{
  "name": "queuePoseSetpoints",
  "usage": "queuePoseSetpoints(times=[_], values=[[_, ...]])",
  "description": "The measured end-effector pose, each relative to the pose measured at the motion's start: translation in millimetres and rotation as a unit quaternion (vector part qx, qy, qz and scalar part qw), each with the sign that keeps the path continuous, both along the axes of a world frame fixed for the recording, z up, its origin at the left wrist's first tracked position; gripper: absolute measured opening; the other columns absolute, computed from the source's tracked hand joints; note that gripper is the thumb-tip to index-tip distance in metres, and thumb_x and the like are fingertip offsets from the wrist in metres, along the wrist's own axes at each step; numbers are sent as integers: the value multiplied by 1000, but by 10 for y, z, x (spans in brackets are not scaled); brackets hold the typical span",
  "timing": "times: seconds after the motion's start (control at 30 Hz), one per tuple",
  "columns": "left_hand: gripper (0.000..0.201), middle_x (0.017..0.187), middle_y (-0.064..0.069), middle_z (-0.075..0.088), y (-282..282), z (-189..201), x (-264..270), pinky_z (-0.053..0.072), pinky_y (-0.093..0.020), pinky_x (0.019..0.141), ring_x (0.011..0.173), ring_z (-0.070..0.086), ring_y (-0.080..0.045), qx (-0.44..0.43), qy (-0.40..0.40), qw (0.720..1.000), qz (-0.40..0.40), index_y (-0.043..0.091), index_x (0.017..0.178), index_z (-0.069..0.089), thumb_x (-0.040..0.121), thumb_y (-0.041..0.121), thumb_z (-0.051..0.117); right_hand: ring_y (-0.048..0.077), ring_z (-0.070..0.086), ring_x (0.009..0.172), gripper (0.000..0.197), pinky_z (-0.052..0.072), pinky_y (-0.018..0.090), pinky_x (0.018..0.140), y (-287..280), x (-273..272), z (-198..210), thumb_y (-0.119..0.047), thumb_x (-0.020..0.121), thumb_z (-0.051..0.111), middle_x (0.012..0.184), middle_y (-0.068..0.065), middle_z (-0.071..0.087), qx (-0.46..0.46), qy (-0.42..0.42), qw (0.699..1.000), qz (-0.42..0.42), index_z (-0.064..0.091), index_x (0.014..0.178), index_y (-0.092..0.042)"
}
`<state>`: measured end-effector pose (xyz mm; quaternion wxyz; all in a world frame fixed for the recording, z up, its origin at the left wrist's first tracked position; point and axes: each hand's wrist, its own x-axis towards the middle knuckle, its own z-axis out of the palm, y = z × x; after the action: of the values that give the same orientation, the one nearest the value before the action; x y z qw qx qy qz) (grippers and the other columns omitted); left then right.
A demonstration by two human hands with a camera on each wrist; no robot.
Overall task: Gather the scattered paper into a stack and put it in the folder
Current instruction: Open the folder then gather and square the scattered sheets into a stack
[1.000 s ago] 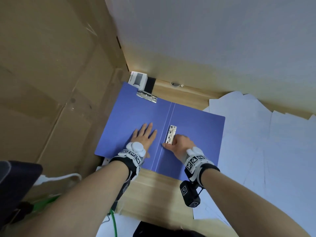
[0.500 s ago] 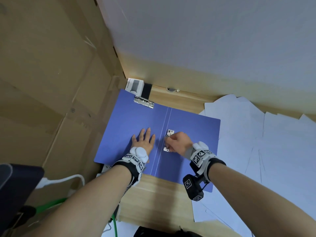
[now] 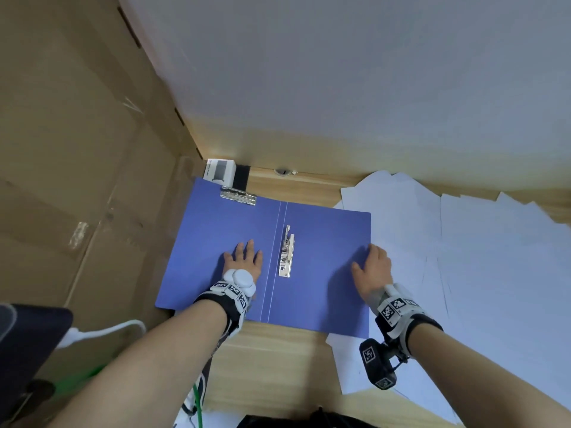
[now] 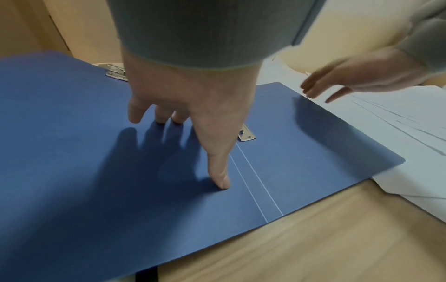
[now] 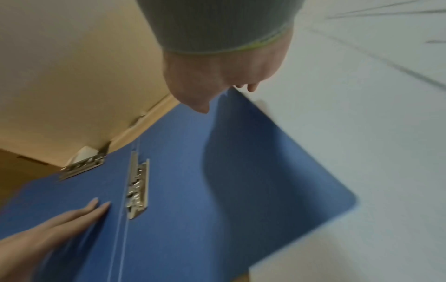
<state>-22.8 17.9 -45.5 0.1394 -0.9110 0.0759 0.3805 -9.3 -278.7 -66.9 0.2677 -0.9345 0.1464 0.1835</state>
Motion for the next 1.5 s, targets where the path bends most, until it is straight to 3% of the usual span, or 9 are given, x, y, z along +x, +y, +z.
queuePoseSetpoints(times=[0.17,0.4,0.6,0.7,0.87,0.97,1.1,1.33,1.5], values=[[103,159,-22,0,-78,89,0,25,-56,108,147,7,-40,6,-45,998,-34,10,151,10,77,44,72,37,40,123,52,34,41,102,-205,-281,-103,-21,88,61,139,18,43,7,6,1000,-13,43,134,-3],[49,143,-10,36,-163,158,-167,34,-45,99,131,35,-28,-35,-117,990,-72,12,130,45,88,36,50,34,31,136,63,29,41,110,-11,-300,3,-22,88,58,150,14,35,66,7,997,-51,36,146,-7],[59,159,-8,10,138,341,-209,24,-59,107,148,6,-25,-28,-170,972,162,15,141,30,88,31,51,34,35,134,66,30,42,111,-111,-339,-28,-20,88,61,147,15,38,73,13,996,-40,34,146,-5],[53,150,-11,24,418,450,-240,33,-53,104,142,20,-27,-23,-188,949,253,12,134,37,87,29,53,37,37,131,64,32,43,109,-139,-318,-35,-19,88,62,145,18,39,49,12,998,-28,36,143,-2],[43,123,-6,40,584,469,-504,46,-44,88,121,41,-30,-92,-149,979,104,15,119,48,79,23,61,41,35,130,60,34,44,106,-49,-285,-36,-21,89,61,148,21,34,-1,17,1000,2,39,140,2],[88,155,-7,14,517,358,-644,26,-52,111,145,16,-29,-52,-31,997,-54,25,147,23,74,27,71,43,36,126,55,34,44,104,-9,-287,-35,-21,88,61,146,23,35,-22,21,999,8,43,135,3],[73,161,-7,-15,415,246,-635,11,-58,116,150,-5,-27,24,4,987,-158,25,153,-2,97,12,42,42,37,125,55,33,44,104,-18,-289,-38,-22,87,61,145,22,36,-23,31,999,15,43,132,2],[61,161,-14,-10,282,367,-586,6,-72,109,149,-8,-33,75,12,964,-255,17,151,21,97,23,49,36,40,130,65,39,46,107,25,-248,82,-26,84,61,146,14,41,76,45,996,-3,39,142,-7],[49,161,-16,-4,354,481,-625,0,-73,109,149,-6,-36,123,36,968,-214,13,145,33,99,23,47,34,46,129,69,44,52,104,315,-168,86,-33,75,55,142,10,45,153,50,987,-10,43,140,-12]])
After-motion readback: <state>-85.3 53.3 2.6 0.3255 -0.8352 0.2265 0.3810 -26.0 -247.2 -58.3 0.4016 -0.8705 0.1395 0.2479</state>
